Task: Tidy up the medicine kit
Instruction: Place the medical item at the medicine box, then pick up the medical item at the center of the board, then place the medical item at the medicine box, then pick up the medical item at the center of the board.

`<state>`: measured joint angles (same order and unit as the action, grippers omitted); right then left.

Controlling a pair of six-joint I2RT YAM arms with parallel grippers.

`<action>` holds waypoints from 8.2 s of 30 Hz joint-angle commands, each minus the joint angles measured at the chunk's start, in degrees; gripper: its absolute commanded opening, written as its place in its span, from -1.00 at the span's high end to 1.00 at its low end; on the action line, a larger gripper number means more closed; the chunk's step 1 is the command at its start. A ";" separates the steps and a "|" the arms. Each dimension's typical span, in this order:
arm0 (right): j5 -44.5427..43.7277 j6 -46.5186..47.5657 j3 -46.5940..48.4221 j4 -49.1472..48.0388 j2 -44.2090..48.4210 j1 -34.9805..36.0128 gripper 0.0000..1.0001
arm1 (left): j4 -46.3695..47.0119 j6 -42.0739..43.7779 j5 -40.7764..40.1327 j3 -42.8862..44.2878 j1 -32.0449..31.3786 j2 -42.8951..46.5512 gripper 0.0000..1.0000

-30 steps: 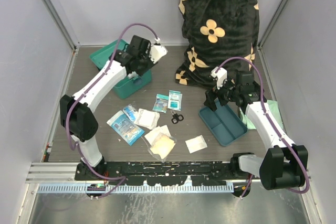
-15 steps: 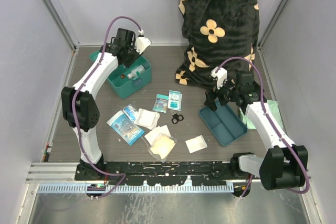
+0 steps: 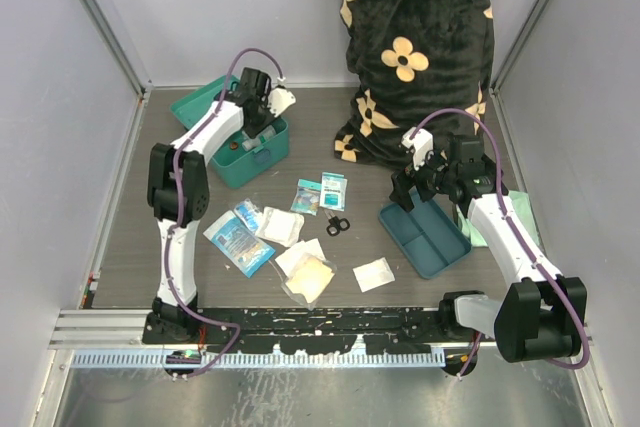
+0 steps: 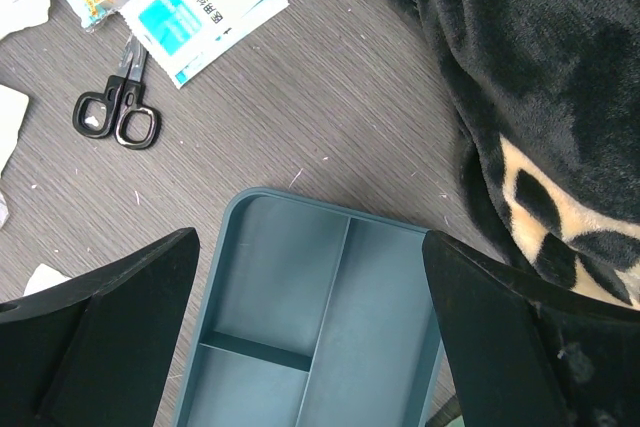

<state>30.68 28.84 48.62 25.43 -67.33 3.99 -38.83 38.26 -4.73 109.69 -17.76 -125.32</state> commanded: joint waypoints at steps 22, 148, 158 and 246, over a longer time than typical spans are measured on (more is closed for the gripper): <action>-2.10 1.66 1.13 -0.76 -1.83 -0.30 -1.00 | 8.40 0.87 2.27 0.59 2.83 -2.27 -0.06; -0.58 2.10 0.23 -1.66 -0.32 -0.04 -1.00 | -21.37 38.67 6.71 -31.52 -8.13 43.05 0.99; -0.51 2.37 0.39 -1.28 0.06 -0.04 -1.00 | -23.34 48.03 8.24 -18.76 1.53 36.01 1.00; -3.10 3.21 0.82 -0.56 -2.70 -0.12 -1.00 | -26.21 48.16 14.17 9.54 7.12 11.74 -0.02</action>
<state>26.70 31.88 48.25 25.63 -71.66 3.99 -65.06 93.84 5.32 116.97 -10.61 -119.11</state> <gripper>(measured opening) 0.999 0.476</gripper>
